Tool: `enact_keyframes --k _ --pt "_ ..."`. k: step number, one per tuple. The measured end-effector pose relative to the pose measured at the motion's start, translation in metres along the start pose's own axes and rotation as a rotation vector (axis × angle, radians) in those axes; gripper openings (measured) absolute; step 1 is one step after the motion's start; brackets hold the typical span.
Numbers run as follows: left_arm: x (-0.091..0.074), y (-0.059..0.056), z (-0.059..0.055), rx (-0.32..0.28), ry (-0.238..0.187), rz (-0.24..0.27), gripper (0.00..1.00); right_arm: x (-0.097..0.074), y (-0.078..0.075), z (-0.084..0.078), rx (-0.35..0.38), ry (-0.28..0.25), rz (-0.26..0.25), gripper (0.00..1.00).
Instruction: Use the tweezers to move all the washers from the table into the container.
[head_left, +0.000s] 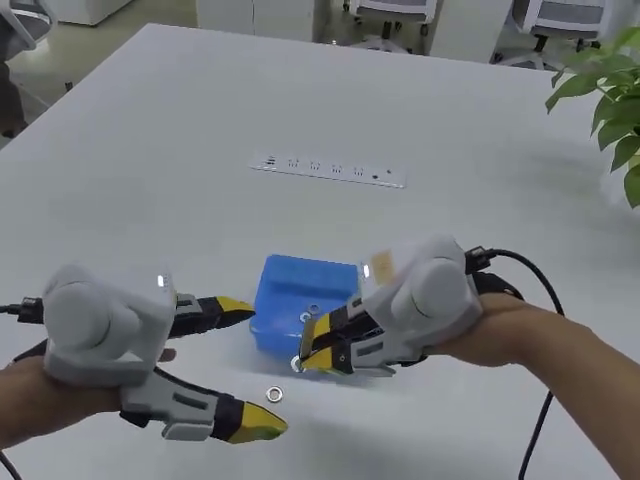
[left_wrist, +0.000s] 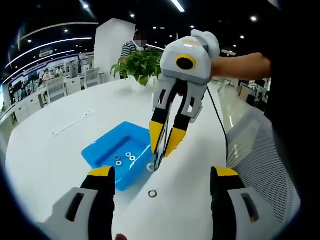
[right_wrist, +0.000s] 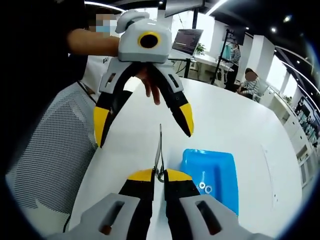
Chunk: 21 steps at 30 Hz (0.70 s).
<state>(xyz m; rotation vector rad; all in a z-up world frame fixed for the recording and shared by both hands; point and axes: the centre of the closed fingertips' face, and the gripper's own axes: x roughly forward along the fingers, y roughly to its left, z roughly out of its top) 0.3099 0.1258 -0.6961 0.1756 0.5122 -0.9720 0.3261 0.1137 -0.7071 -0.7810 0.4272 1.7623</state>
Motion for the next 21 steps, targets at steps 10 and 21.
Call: enact_keyframes --k 10,21 --pt "-0.003 0.006 0.003 -0.002 -0.017 0.026 0.91 -0.018 -0.017 0.006 -0.007 0.0 -0.026 0.08" --pt "-0.004 0.013 0.007 -0.018 -0.04 0.052 0.99 -0.024 -0.036 0.003 0.006 -0.001 -0.057 0.08"
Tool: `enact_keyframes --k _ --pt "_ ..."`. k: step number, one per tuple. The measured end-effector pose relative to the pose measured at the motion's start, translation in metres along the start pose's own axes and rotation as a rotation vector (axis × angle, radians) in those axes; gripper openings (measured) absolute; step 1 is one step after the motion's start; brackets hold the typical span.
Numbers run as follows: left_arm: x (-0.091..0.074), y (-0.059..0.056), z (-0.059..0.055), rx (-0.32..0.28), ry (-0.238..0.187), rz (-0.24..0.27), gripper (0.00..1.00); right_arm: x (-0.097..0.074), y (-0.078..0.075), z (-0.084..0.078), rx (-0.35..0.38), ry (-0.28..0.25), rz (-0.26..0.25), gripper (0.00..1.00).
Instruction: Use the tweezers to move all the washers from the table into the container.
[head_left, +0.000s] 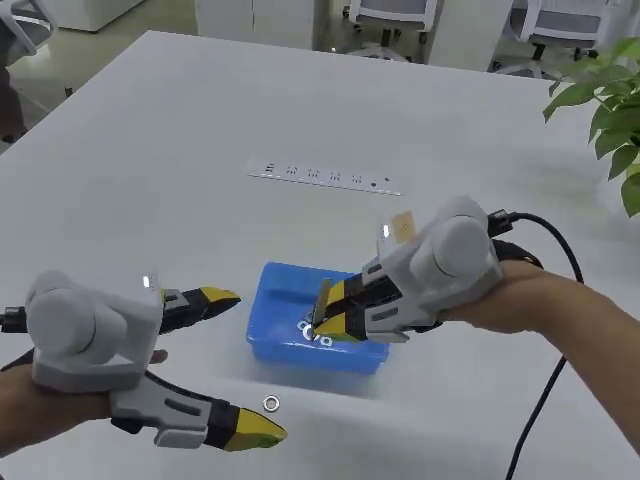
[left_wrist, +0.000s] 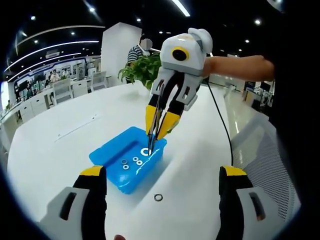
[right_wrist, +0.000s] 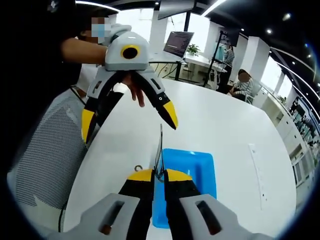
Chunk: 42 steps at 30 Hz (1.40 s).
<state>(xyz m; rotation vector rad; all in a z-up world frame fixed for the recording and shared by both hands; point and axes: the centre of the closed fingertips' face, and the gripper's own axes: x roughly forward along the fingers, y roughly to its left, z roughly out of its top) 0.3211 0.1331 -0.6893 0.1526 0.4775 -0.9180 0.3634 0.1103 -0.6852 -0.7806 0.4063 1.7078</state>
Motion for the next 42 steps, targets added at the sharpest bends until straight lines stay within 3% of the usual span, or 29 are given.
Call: enact_keyframes --k 10,22,35,42 --pt "-0.002 0.007 0.001 -0.031 -0.017 0.013 0.99 0.004 -0.014 -0.012 0.002 0.01 -0.013 0.08" --pt "-0.001 0.016 0.01 -0.045 -0.031 0.036 0.99 0.015 -0.025 -0.022 0.014 0.006 -0.016 0.08" --pt "0.004 0.022 0.018 -0.044 -0.038 0.034 0.99 0.028 -0.028 -0.033 0.034 0.005 -0.007 0.08" --pt "0.008 0.028 0.019 -0.05 -0.035 0.022 0.92 0.036 -0.028 -0.04 0.049 0.004 0.0 0.08"
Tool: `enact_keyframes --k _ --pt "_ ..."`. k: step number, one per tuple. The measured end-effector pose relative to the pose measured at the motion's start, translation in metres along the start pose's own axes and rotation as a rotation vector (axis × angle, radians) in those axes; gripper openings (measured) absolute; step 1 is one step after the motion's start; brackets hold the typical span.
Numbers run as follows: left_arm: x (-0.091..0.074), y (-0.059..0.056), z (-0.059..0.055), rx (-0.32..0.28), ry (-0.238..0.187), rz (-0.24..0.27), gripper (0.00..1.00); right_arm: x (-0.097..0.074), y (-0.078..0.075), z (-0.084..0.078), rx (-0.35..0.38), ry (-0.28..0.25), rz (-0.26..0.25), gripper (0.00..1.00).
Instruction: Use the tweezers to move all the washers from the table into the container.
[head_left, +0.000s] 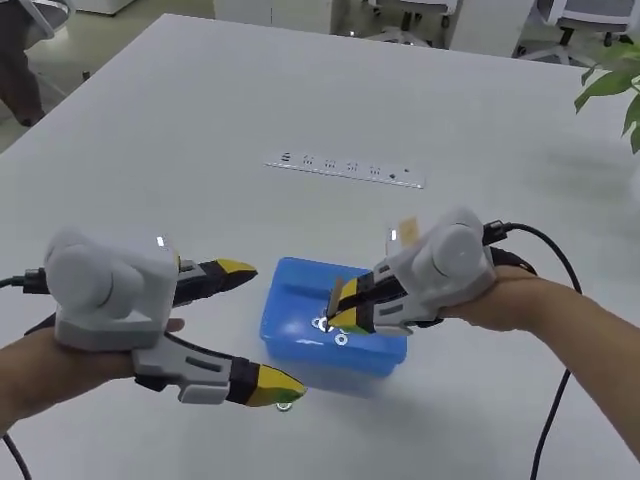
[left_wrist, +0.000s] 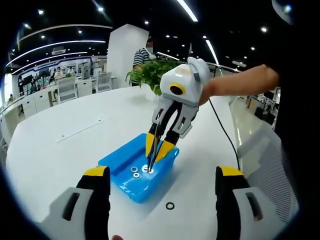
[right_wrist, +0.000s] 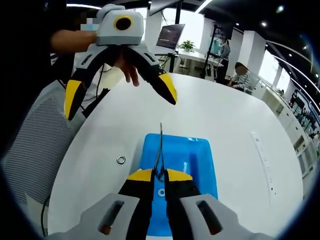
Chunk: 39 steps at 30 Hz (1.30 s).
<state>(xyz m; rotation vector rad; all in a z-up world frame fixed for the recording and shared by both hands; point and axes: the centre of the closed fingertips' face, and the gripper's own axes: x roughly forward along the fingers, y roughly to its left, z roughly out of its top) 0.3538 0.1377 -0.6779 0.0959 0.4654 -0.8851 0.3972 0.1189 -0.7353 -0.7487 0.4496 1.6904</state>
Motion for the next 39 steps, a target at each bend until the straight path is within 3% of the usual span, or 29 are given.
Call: enact_keyframes --k 15,33,39 --pt "0.012 0.011 0.007 0.042 0.006 -0.029 0.73 0.011 -0.004 -0.011 0.017 -0.001 0.003 0.08" --pt "0.033 0.019 0.019 0.125 0.025 -0.093 0.28 0.021 -0.005 -0.016 0.027 0.007 0.022 0.09" --pt "0.042 0.02 0.021 0.153 0.041 -0.108 0.23 0.022 -0.006 -0.019 0.026 0.015 0.026 0.09"
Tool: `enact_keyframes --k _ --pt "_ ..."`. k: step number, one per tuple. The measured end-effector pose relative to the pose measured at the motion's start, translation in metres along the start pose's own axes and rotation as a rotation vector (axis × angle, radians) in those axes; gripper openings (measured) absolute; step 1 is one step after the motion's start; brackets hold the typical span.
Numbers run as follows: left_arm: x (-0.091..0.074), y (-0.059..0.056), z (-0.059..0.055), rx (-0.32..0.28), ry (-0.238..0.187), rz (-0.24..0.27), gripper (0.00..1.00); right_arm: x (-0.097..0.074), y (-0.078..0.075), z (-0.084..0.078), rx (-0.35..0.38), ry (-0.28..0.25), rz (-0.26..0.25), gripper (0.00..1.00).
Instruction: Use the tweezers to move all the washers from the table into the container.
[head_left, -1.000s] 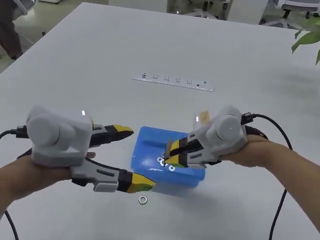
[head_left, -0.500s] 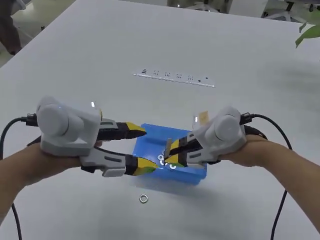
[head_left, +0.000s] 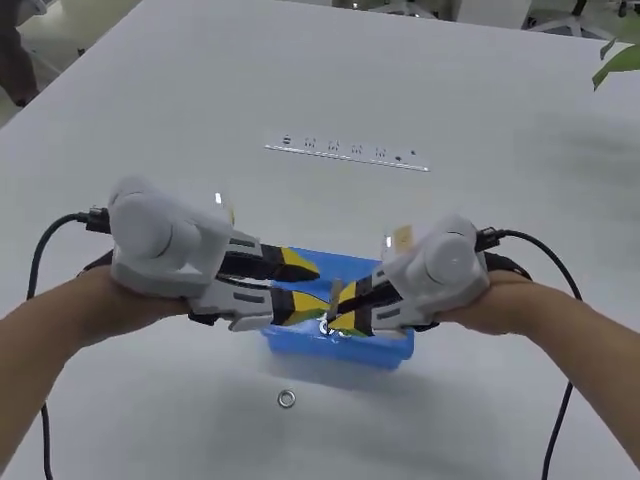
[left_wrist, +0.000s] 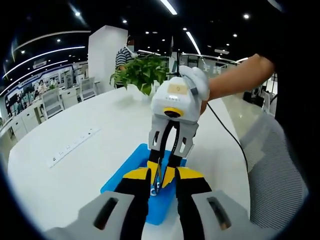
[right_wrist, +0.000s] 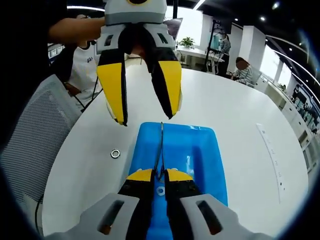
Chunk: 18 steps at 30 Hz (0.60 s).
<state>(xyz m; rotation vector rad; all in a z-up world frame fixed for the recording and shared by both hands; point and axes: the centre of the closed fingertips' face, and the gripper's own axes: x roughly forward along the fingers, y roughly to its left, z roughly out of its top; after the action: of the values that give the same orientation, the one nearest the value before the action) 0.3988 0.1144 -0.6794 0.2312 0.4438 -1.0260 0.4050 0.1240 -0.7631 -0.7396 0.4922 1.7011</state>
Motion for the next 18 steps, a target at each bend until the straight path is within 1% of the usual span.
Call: enact_keyframes --k 6,18 --pt "0.008 0.0 0.001 0.03 0.02 -0.016 0.18 0.001 0.0 0.0 0.0 0.0 0.003 0.09" --pt "0.016 0.0 -0.001 0.059 0.045 -0.042 0.1 0.001 0.001 -0.001 -0.002 -0.001 0.004 0.09"
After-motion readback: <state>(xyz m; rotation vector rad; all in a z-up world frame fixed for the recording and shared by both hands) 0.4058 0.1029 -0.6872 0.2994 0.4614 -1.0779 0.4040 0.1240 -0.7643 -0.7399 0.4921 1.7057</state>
